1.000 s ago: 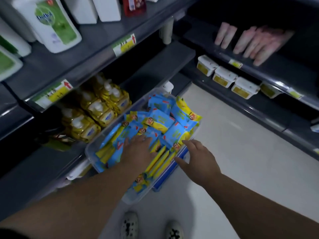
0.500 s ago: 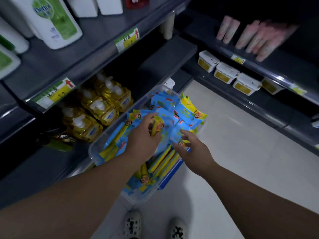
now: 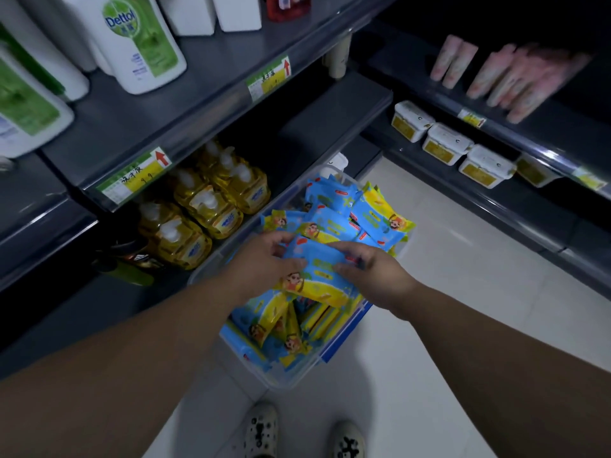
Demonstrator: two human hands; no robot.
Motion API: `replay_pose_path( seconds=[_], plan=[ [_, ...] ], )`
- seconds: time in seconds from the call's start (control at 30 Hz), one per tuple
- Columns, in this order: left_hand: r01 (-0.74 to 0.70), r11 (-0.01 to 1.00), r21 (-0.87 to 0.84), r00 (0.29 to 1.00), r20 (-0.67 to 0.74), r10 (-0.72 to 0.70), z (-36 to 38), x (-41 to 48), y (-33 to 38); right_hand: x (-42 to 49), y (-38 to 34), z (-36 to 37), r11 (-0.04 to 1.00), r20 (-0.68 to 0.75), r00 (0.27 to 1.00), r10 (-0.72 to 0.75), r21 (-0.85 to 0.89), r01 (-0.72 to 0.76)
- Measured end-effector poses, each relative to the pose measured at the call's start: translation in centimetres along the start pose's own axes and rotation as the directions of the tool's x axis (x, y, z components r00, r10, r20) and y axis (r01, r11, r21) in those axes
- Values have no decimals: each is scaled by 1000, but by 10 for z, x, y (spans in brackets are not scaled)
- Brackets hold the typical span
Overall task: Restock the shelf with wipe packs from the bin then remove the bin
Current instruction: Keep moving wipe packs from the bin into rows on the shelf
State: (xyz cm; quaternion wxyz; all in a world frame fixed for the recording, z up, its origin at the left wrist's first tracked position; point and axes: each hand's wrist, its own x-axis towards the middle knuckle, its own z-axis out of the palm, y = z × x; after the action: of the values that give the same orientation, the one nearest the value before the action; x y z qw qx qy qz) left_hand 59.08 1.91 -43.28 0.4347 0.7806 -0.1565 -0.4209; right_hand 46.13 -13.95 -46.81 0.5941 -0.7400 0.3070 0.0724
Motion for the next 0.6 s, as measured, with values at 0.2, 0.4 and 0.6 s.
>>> replay_pose_path(
  seconds=[0.2,0.4,0.6],
  plan=[
    [-46,998,-52,954,-298,28,-16,8,-26,11,20,-1,919,-215,976,-19,-388,-67],
    [-84,993,-78,920,-388,47,-23,9,-39,20,34,17,829,-31,994,109,-549,-108],
    [-85,991,-106,922,-385,38,-23,9,-43,24,30,18,761,-10,997,73,-646,-62]
  ],
)
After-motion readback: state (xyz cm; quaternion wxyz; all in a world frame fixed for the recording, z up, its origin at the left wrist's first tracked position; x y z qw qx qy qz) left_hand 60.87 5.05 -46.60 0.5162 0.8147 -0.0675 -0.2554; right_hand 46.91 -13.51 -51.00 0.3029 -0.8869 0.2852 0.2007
